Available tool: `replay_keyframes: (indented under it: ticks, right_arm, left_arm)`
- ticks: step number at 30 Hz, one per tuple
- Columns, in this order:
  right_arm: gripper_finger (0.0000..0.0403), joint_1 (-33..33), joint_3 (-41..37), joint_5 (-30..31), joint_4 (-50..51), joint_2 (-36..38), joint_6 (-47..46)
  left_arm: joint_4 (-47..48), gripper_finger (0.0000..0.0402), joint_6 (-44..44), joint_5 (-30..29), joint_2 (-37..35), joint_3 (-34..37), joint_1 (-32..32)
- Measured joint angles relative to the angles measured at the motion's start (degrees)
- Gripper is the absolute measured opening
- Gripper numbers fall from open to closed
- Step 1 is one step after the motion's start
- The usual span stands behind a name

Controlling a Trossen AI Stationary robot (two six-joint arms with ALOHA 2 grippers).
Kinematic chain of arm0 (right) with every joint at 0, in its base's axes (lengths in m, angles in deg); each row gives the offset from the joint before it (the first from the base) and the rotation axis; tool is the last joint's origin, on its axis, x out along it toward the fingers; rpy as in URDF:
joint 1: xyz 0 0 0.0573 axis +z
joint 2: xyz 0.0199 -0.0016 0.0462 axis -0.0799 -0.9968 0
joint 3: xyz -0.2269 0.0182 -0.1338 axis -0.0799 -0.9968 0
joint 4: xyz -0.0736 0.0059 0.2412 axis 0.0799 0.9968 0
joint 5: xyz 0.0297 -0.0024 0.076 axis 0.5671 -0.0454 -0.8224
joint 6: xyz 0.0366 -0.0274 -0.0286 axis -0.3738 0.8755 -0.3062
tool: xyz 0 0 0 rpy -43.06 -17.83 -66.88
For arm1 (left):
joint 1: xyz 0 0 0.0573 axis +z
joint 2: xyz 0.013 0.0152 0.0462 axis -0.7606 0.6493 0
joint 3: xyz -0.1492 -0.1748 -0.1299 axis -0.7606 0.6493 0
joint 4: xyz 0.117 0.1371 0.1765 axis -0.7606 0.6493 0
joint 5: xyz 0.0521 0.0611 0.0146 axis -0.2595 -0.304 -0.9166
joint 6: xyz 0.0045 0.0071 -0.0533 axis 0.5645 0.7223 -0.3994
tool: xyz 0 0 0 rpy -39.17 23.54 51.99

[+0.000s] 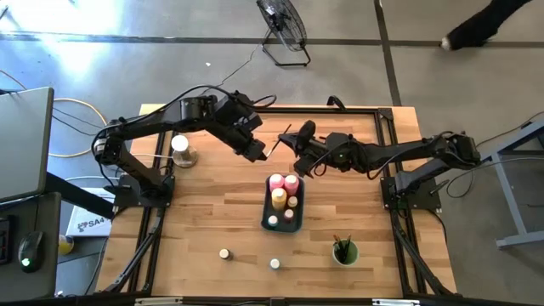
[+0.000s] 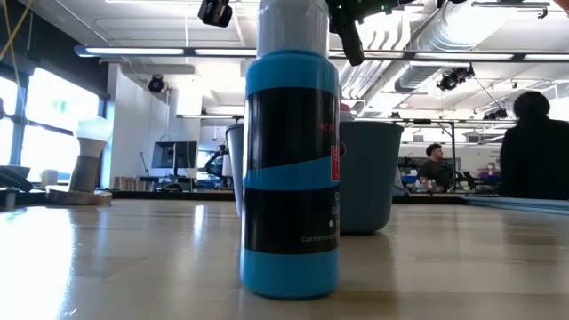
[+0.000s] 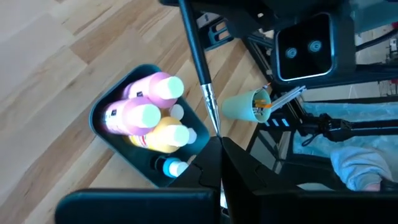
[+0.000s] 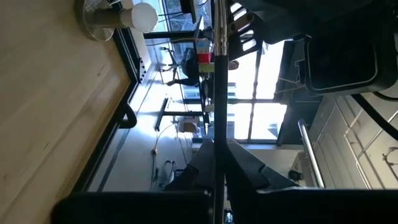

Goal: Pick & Place Paint Supplies
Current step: Put the black and silver paint brush into the green cup

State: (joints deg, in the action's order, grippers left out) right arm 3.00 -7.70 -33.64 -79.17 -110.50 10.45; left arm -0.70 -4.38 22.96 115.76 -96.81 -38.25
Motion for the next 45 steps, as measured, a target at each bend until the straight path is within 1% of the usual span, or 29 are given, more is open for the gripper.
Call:
replay_keyframes:
  ticks: [14, 17, 22, 29, 33, 37, 41, 45]
  right_arm:
    - [0.0008, 0.0, 0.0, 0.8, -0.9, 0.0, -0.1]
    - [0.0008, 0.0, 0.0, 0.7, -1.0, 0.0, -0.1]
    - [0.0008, -0.1, 0.0, 1.0, -1.2, 0.0, -0.2]
    - [0.0008, -0.1, 0.0, 1.5, -1.2, 0.3, -2.0]
    - [0.0008, -0.1, 0.0, 3.3, -1.1, 1.0, -2.1]
    - [0.0008, -0.1, 0.0, 5.1, -0.9, 2.2, -2.1]
    - [0.0008, -0.7, 0.0, 8.9, 0.4, 2.9, -2.7]
    - [0.0008, -2.6, 0.0, 11.6, 4.3, 4.1, -8.6]
  left_arm:
    - [-1.1, 0.0, 1.2, -0.6, 0.0, 0.0, 0.0]
    - [-1.1, 0.0007, 2.4, -0.1, 0.0, 0.0, 0.0]
    - [-1.2, 0.0035, 6.0, -0.5, 0.0, 0.0, 0.0]
    - [-1.3, 0.0103, 8.9, -2.0, 0.0, 0.0, 0.0]
    - [-1.2, 0.014, 10.8, -3.6, 0.0, 0.0, 0.0]
    - [-1.1, 0.0157, 11.8, -5.4, 0.0, 0.0, 0.2]
    - [-1.1, 0.0159, 11.8, -3.1, -0.4, 0.0, 2.6]
    - [-1.0, 0.0159, 11.7, 2.3, -1.1, 0.0, 5.9]
